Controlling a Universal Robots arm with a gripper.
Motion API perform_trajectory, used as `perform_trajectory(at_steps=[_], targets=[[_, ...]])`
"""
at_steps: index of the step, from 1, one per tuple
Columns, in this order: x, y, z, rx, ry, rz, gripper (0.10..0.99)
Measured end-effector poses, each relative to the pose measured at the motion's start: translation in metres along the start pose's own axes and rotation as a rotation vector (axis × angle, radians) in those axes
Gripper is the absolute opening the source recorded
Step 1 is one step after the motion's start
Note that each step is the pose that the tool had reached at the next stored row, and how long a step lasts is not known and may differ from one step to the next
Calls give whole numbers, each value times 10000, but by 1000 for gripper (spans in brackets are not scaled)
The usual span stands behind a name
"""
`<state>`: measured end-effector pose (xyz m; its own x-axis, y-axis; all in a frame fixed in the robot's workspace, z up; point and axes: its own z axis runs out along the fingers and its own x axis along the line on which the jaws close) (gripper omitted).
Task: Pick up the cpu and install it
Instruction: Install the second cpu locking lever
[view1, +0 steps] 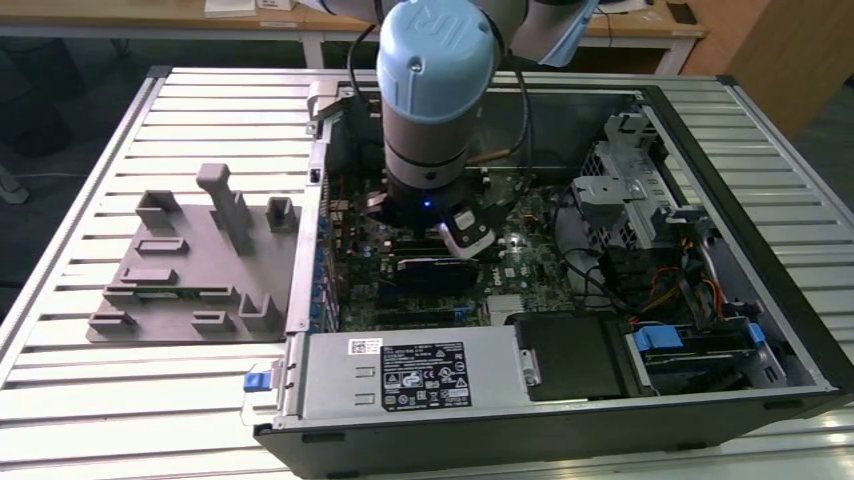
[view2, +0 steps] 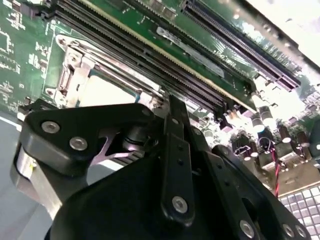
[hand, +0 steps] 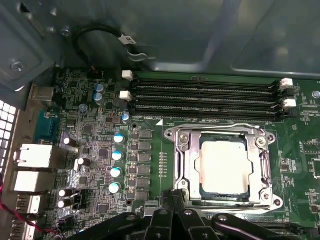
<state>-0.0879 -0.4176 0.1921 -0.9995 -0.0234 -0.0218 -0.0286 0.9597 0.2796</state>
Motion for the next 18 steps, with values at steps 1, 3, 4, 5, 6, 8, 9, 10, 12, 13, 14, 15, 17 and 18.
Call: perform_trajectory(at_steps=[1, 3, 4, 5, 6, 8, 9, 10, 12, 13, 14, 15, 17, 18], targets=[[10, -4, 2, 1, -1, 0, 106], [28, -10, 9, -1, -3, 0, 106], [37, -12, 15, -3, -5, -1, 106], [44, -14, 19, -4, -7, -1, 106], [49, -15, 21, -2, -7, -2, 106], [50, -16, 21, 1, -5, -2, 106], [50, -16, 21, 2, -4, -2, 106], [51, -16, 22, 5, -4, -2, 106], [51, -19, 32, 6, -5, -2, 106], [52, -20, 36, 8, -4, -2, 106], [52, -21, 37, 8, -4, -2, 106], [52, -21, 37, 9, -3, -2, 106], [52, -19, 35, 7, -5, -2, 106], [51, -16, 24, 5, -7, -2, 106]])
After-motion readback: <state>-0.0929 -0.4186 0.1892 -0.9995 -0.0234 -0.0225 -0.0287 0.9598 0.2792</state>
